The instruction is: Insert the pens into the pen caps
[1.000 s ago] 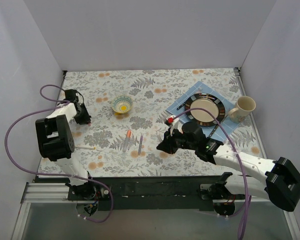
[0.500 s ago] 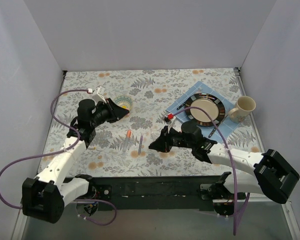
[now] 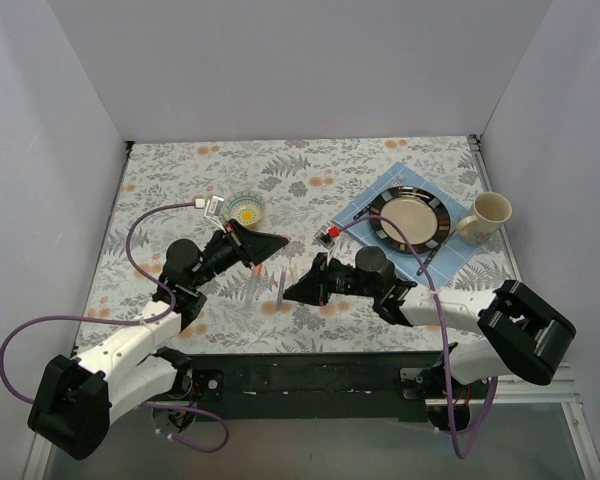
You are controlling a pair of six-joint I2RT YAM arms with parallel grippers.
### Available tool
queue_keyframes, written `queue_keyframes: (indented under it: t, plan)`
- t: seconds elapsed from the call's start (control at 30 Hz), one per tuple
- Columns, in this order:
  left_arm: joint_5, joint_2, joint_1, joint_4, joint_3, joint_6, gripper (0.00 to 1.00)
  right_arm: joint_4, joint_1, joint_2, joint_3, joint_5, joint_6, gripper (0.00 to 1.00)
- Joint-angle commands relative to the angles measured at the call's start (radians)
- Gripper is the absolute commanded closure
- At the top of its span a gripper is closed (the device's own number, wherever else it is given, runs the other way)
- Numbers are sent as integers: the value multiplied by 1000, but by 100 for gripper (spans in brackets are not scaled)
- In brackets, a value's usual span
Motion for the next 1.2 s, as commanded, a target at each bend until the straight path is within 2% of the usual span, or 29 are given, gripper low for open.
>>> queue_keyframes:
  t: [0.0, 1.17]
  plan:
    - [3, -4, -26, 132, -9, 4, 100, 99, 11, 16, 60, 4, 27, 99]
    - [-64, 10, -61, 190, -78, 36, 100, 76, 26, -81, 34, 32, 27, 99]
